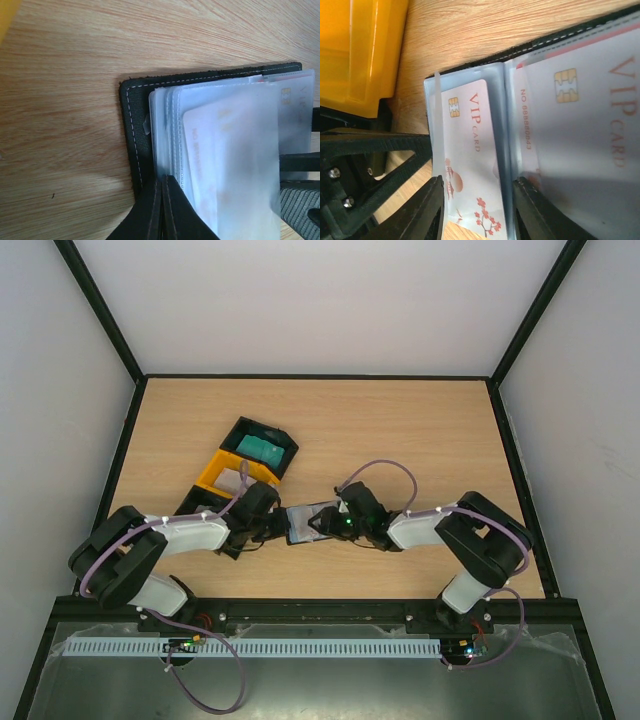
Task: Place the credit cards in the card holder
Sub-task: Insert the credit card into the card holder.
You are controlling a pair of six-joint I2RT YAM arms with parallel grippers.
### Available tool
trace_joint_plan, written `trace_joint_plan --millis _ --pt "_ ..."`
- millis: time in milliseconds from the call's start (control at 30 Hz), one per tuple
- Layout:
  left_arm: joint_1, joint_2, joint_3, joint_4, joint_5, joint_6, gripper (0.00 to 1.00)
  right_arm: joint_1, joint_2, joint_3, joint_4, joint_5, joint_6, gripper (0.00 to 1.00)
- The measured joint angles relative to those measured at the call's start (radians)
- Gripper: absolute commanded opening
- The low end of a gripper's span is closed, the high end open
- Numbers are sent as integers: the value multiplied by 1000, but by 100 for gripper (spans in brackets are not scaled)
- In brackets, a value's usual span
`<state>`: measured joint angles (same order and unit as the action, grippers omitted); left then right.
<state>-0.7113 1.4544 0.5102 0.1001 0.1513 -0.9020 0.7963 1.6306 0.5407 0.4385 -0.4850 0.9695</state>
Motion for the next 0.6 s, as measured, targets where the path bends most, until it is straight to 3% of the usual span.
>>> trace_joint_plan --millis 100,200,367,600 --pt "0 0 0 0 1 0 2 2 -8 -5 -13 11 2 22" --pt "0 0 0 1 2 0 2 3 -7 -6 -24 12 -3 19" --pt "0 0 0 2 5 0 2 3 13 -6 -15 3 -1 6" --pt "1 0 -8 17 10 0 2 3 29 -16 15 -2 45 2"
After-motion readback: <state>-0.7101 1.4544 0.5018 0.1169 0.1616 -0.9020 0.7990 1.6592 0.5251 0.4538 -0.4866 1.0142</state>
